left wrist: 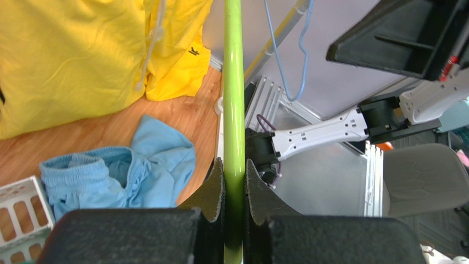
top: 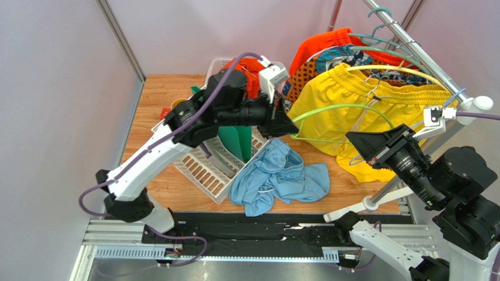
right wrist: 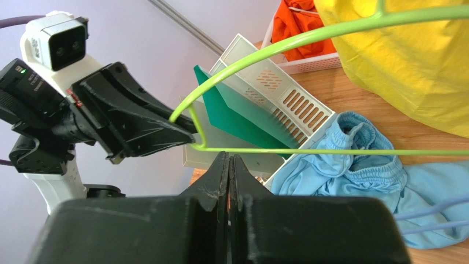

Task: Remove the shorts from the hanger

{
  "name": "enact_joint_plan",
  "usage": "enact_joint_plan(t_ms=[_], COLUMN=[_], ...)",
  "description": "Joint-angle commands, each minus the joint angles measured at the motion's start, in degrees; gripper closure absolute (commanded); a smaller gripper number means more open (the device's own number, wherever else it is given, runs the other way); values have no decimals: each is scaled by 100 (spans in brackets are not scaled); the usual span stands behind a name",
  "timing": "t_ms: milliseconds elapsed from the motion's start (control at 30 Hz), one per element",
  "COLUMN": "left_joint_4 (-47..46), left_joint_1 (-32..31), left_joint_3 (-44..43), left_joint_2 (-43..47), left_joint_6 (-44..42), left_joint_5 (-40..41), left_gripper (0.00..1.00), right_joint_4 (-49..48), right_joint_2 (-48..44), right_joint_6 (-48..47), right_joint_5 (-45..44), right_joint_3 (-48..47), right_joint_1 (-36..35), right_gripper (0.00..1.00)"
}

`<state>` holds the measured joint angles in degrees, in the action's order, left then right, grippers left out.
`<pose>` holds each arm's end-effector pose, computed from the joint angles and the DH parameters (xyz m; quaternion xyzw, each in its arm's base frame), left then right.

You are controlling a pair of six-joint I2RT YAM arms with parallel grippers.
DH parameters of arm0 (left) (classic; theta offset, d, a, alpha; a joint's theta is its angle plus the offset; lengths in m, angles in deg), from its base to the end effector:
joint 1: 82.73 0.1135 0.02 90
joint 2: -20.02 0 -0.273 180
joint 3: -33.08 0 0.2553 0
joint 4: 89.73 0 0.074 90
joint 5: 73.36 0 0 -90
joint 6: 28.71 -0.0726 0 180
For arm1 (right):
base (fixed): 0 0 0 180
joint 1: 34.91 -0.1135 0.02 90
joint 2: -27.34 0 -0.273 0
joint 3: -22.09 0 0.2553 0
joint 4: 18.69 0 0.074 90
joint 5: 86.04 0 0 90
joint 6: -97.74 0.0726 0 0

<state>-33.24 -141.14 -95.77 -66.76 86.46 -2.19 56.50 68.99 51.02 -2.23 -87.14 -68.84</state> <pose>0.1542 -0.2954 0.5216 0.3190 0.7184 -0.4992 0.3646 0.0527 0.0260 0.5116 0.0967 0.7460 0.3786 0.5393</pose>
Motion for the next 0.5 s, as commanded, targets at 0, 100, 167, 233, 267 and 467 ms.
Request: enact_joint_plan(t_ms=[0,100,167,233,267,467], left_joint_4=[-616,-686,-825,-975,-1063,-1774], left_joint_1=[23,23,23,32,14,5], left_joint_3=[-847,-1278,-1559,-1692,-1858,-2325], left_joint_2=[-496,-953,-1279,-1594,-1701,-2378], left_joint_6=[-258,-293,-249,-188,-170,155], left_joint_5=[-366,-507,-639,-814,-841,-1219], left_gripper=[100,100,100,100,100,100], right_joint_4=[-88,114,202,282,282,352], right_joint_2=[-104,-139,-192,-236,-262,-219], right_joint_6=[136,241,163,136,110,101], right_joint_5=[-487,-882,-1059,-1226,-1243,-1112], right_joint_3=[-148,-262,-376,-438,-430,-500], right_joint_1=[18,18,10,18,18,10], right_gripper=[100,100,100,100,100,100])
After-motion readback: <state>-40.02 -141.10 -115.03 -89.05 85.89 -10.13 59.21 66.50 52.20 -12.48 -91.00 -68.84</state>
